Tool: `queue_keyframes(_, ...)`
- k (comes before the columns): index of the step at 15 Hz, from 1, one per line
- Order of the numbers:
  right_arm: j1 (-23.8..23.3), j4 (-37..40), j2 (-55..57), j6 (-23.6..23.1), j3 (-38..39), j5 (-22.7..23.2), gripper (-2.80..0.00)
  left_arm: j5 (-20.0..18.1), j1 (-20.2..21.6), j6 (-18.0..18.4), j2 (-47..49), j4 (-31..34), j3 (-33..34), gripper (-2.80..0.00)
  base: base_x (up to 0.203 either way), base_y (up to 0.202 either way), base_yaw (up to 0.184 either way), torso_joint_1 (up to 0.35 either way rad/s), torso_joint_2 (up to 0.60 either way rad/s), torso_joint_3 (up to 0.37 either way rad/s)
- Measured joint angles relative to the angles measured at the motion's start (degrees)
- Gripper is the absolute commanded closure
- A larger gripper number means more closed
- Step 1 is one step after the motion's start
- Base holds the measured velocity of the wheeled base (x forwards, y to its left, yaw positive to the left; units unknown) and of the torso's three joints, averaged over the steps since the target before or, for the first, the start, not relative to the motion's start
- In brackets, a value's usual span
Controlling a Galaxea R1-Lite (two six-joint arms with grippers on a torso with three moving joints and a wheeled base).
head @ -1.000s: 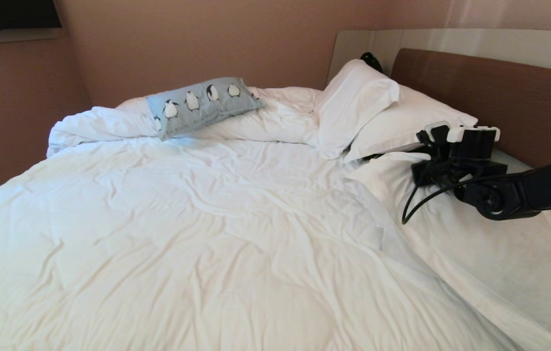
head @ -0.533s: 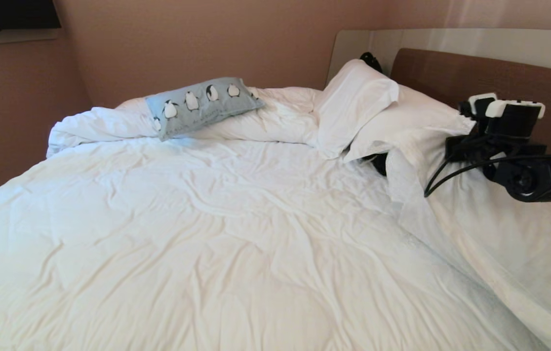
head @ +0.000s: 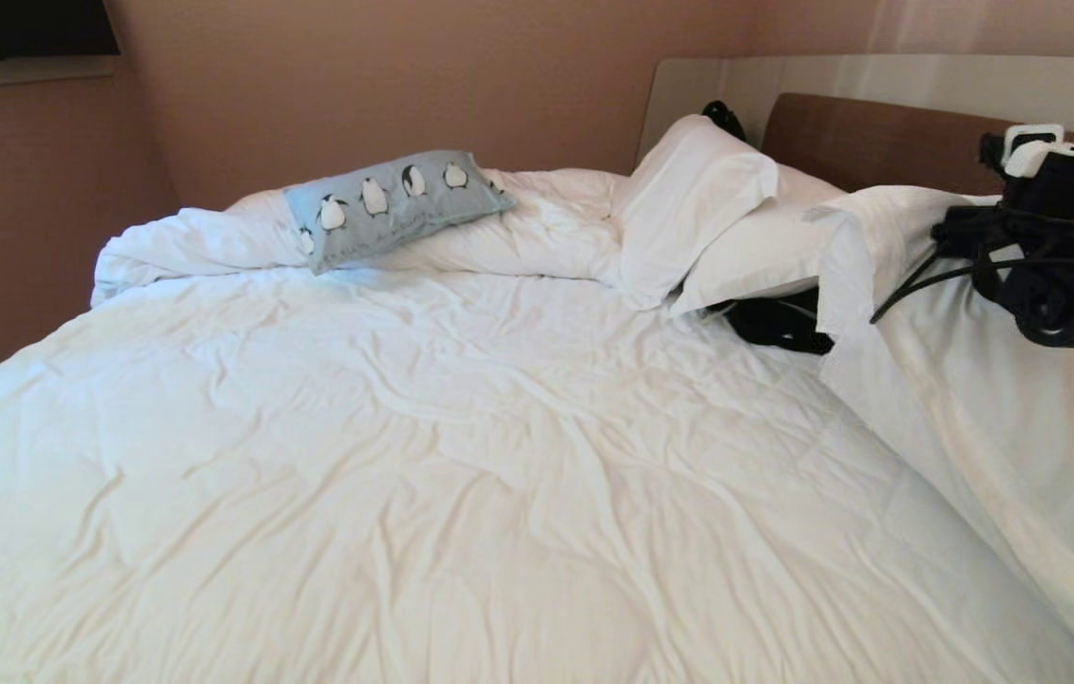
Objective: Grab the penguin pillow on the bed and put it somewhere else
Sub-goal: Place the pillow at the bedside
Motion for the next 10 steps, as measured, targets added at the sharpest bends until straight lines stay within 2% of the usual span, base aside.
queue_keyframes(5,-3.2,0.0,6.7,-0.8,-12.2,-9.4,0.00,0.0,0.0,0.1,0.0,0.0,0.0,0.00,0.000,0.000,0.000,0.000,0.00,0.000)
queue_keyframes(10,-5.0,-0.3,10.8,-3.9,-15.1,-16.7,0.00,0.0,0.0,0.1,0.0,0.0,0.0,0.00,0.000,0.000,0.000,0.000,0.00,0.000)
